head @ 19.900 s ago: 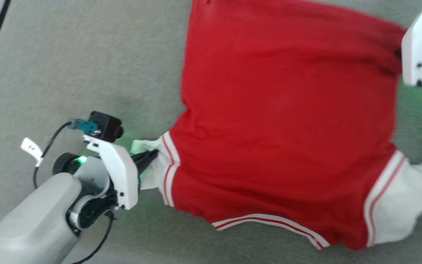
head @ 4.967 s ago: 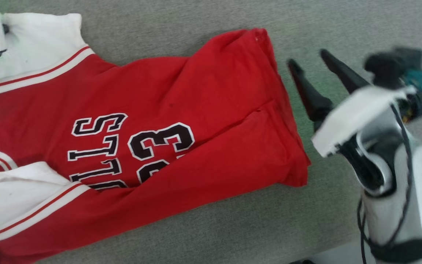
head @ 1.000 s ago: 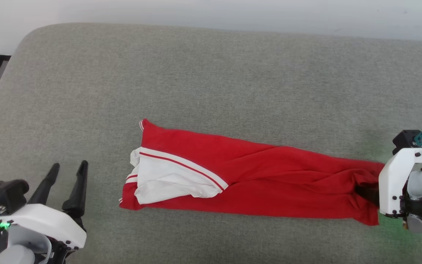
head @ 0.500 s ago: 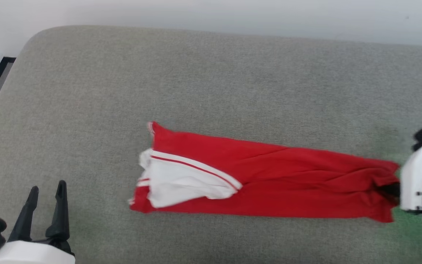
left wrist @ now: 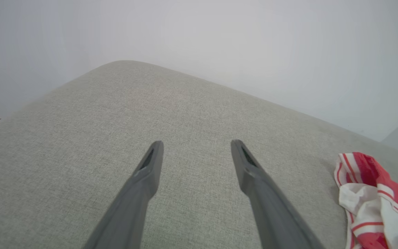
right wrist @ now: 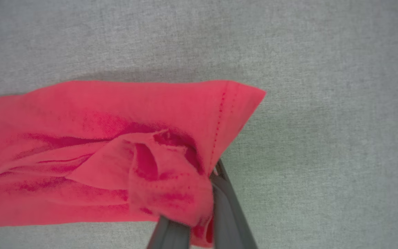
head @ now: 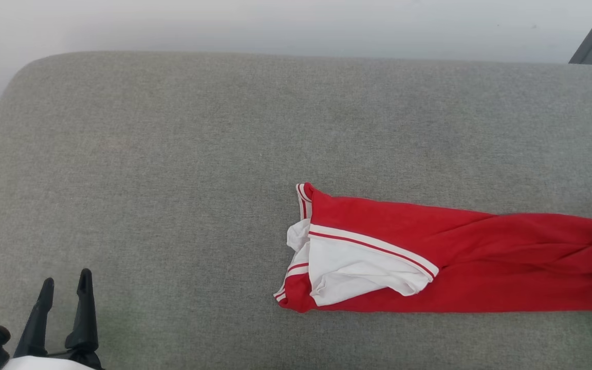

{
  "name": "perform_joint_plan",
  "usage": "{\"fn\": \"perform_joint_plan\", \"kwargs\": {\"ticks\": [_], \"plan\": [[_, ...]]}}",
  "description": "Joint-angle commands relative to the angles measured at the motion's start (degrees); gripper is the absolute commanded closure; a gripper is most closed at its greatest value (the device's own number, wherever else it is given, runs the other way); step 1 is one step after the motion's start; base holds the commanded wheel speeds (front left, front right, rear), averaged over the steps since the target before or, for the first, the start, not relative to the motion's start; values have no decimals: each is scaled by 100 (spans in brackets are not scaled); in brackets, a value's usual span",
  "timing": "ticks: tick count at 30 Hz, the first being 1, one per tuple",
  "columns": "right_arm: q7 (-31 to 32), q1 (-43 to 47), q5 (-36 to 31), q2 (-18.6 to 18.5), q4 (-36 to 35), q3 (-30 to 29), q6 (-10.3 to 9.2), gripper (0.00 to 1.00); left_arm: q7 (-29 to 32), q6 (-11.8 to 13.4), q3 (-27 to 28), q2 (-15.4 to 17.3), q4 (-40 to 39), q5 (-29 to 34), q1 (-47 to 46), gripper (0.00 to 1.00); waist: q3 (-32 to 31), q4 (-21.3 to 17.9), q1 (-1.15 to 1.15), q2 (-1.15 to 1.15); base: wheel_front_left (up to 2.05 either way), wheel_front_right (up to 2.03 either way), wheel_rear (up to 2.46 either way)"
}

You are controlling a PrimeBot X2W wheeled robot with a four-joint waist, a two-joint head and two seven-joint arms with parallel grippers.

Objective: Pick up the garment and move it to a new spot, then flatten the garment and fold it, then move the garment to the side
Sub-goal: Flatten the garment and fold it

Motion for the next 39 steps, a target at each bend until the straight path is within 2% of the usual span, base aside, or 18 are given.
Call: {"fn": "perform_joint_plan", "kwargs": {"ticks": [1, 4, 9, 14, 18, 26, 36, 37, 38, 39], "plan": [[84, -28, 9, 70, -149, 49, -10, 100, -25, -92, 74, -79, 62, 71, -17, 0, -40, -32, 0, 0, 0, 0, 0], [144, 38, 63, 101, -407, 133, -8, 100, -25, -145, 124, -148, 111, 114, -19, 0, -64, -50, 0, 0, 0, 0, 0], [380, 307, 164, 341, -1415, 384, -7, 100, -26, -236, 180, -258, 207, 210, -19, 0, -125, -24, 0, 0, 0, 0, 0], [630, 469, 173, 863, -2389, 848, -7, 100, -26, -300, 164, -332, 257, 248, -70, 0, -132, 99, 0, 0, 0, 0, 0], [746, 349, 98, 1210, -2757, 1286, -7, 100, -21, -333, 99, -344, 322, 248, -158, 0, -128, 273, 0, 0, 0, 0, 0], [586, -1, 79, 1699, -2545, 2176, -7, 100, 48, -385, -121, -415, 468, 246, -366, 0, -177, 715, 0, 0, 0, 0, 0], [125, -489, 84, 2088, -1680, 2942, -7, 100, 47, -441, -273, -512, 625, 170, -490, 0, -186, 1047, 0, 0, 0, 0, 0], [73, -530, 83, 2101, -1586, 3000, -7, 97, 44, -452, -282, -510, 636, 163, -480, 0, -188, 1060, 0, 0, 0, 0, 0], [0, -586, 83, 2116, -1527, 3031, -7, 63, 41, -457, -283, -516, 646, 147, -479, 0, -188, 1070, 0, 0, 0, 0, 0], [-63, -626, 121, 2135, -1478, 3058, -7, 11, 36, -457, -281, -516, 653, 136, -480, 0, -189, 1073, 0, 0, 0, 0, 0]]}}
